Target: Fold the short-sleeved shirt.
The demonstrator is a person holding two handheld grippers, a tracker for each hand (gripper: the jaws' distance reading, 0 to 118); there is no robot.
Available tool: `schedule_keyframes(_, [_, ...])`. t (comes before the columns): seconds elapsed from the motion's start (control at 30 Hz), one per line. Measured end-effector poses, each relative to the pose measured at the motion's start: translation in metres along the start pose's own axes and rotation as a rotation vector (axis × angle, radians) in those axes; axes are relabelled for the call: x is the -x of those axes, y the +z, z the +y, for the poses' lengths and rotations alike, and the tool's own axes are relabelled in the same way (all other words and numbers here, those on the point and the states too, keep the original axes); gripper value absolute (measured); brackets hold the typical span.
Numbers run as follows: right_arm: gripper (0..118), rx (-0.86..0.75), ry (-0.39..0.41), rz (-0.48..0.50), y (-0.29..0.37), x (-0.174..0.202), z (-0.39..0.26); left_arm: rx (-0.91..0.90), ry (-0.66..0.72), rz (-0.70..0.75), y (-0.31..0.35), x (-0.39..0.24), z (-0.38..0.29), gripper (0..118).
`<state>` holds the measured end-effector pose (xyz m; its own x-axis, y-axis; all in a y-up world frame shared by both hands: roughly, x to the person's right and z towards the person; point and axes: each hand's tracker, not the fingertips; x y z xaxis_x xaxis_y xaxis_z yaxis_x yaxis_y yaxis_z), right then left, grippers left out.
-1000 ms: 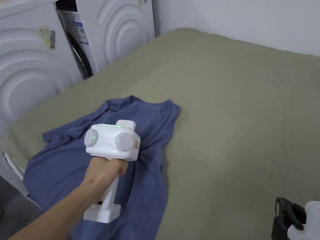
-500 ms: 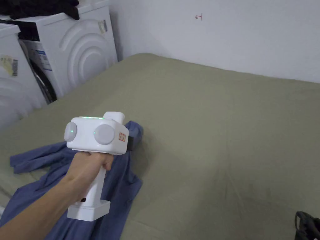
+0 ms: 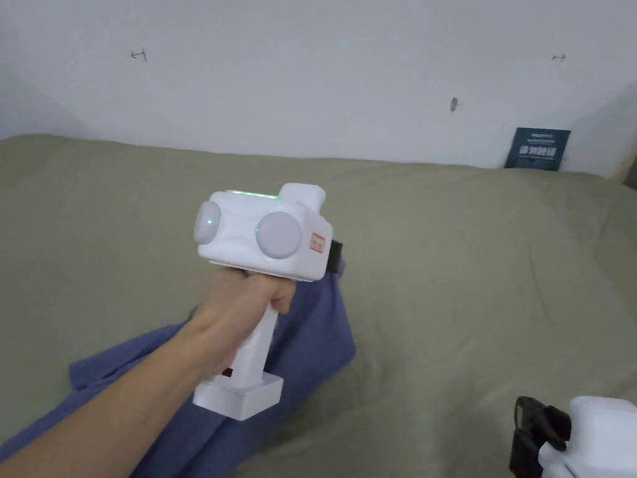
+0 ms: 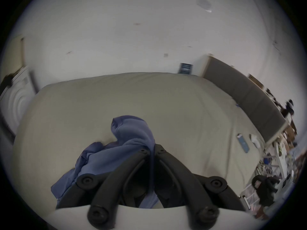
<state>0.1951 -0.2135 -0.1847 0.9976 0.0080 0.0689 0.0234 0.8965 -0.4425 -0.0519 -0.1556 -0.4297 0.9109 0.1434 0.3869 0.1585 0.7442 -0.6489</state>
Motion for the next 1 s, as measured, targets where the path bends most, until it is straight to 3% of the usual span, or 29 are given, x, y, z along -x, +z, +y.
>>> schedule_keyframes(0.13, [2,0.006,-0.029,-0.053,-0.001,-0.024,-0.002,0.054,-0.053,-0.114,-0.049,-0.066,0.003,4])
schedule_keyframes(0.4, [2,0.063,-0.043,-0.075,-0.018,-0.041,-0.016,0.302,-0.031,-0.004,-0.158,-0.085,-0.072,6])
schedule_keyframes(0.47, [2,0.075,-0.042,-0.071,-0.023,-0.043,-0.018,0.287,-0.036,0.003,-0.163,-0.082,-0.085,30])
schedule_keyframes(0.5, [2,0.077,-0.041,-0.07,-0.025,-0.042,-0.018,0.273,-0.038,0.005,-0.161,-0.079,-0.089,30])
schedule_keyframes(0.57, [2,0.078,-0.035,-0.064,-0.028,-0.041,-0.017,0.271,-0.032,0.019,-0.153,-0.076,-0.092,105])
schedule_keyframes(0.6, [2,0.079,-0.032,-0.063,-0.029,-0.039,-0.017,0.231,-0.012,0.012,-0.143,-0.07,-0.093,118])
schedule_keyframes(0.8, [2,0.039,-0.014,-0.018,-0.023,-0.021,-0.003,0.071,0.033,0.054,-0.05,-0.042,-0.089,117])
schedule_keyframes(0.9, [2,-0.013,0.008,-0.001,-0.011,-0.009,0.007,-0.079,0.025,0.121,0.03,-0.03,-0.094,103])
schedule_keyframes(1.0, [2,-0.074,0.007,0.038,0.002,0.003,0.013,-0.211,0.011,0.187,0.107,-0.016,-0.11,68])
